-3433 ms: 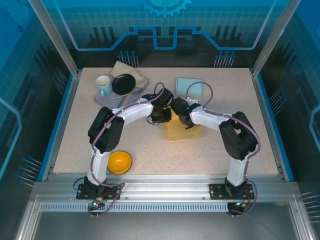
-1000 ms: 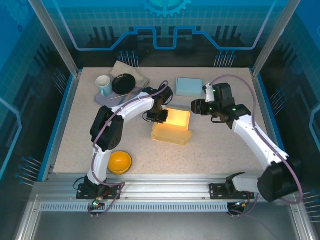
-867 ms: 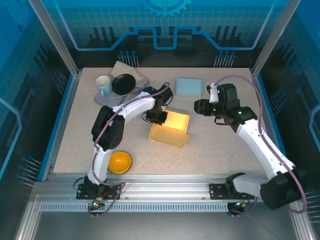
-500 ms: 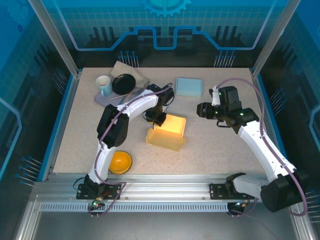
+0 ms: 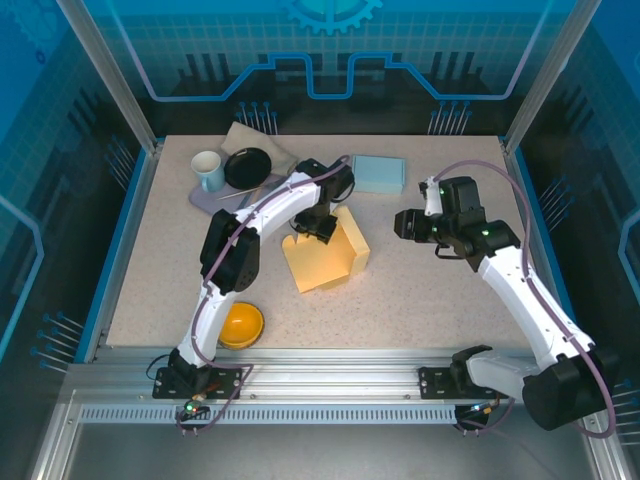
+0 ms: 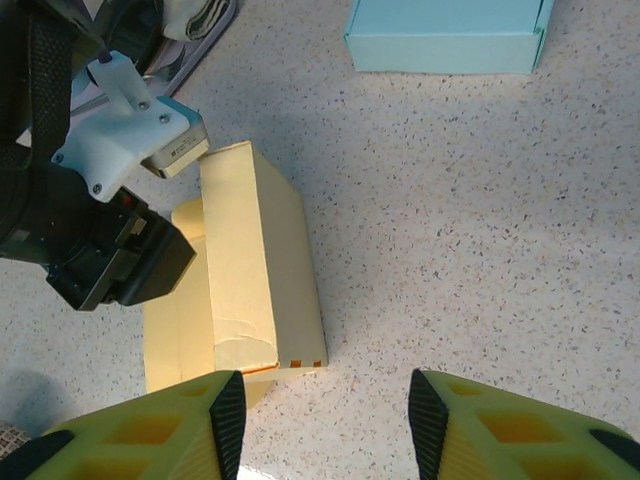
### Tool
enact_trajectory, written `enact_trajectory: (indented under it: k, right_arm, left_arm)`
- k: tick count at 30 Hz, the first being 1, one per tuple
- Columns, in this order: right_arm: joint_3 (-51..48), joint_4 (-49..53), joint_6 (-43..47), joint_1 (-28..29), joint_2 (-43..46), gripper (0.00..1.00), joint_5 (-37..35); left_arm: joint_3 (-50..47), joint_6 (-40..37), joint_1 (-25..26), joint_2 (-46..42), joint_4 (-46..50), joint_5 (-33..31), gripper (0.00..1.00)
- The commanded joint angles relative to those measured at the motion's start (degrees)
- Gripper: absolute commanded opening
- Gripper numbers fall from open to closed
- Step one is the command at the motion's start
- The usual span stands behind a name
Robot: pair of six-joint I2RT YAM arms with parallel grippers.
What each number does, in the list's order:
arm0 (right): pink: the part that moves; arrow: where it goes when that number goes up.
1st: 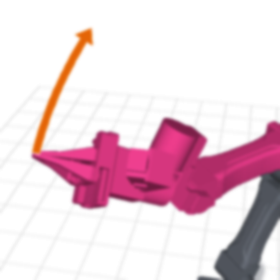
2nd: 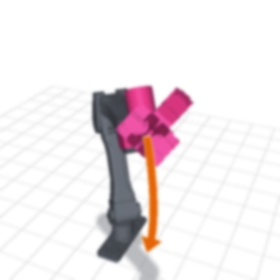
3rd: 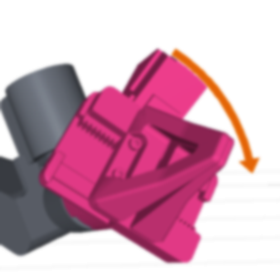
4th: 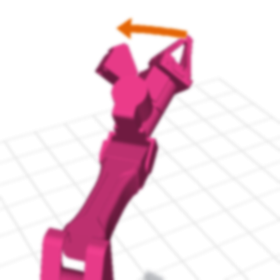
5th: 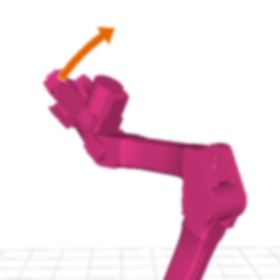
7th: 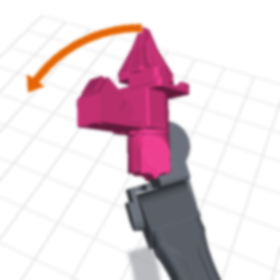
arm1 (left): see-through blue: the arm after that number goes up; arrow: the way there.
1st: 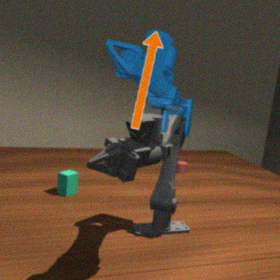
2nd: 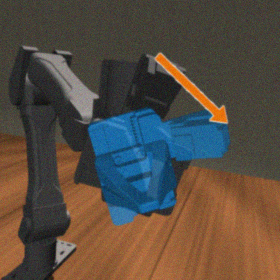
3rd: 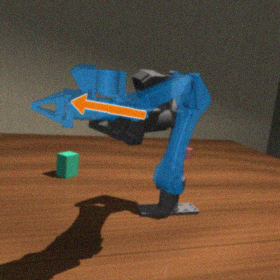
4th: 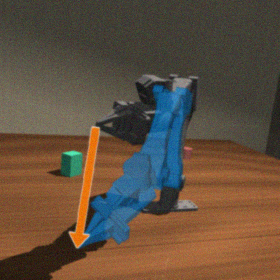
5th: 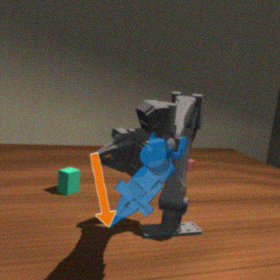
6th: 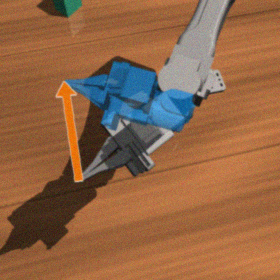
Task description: Fold the paper box
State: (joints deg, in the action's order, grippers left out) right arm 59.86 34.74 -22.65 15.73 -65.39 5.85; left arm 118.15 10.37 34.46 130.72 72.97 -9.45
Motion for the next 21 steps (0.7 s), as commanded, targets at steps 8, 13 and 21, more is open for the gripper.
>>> enact_trajectory:
  k: [8,13,21]
  right_arm:
    - [4.5,3.4,4.5,7.6,-7.7,0.51,-6.1]
    - [11.7,6.7,6.8,14.6,-16.7,0.52,-11.3]
    - [25.5,12.9,10.6,19.5,-31.4,0.53,-17.8]
  left_arm:
    - [-16.5,2.2,-0.3,-13.5,-6.3,0.8,0.41]
    - [-22.7,3.6,-1.3,-20.6,-10.3,4.0,0.48]
    - [-34.4,7.7,-5.4,-29.9,-16.2,5.0,0.47]
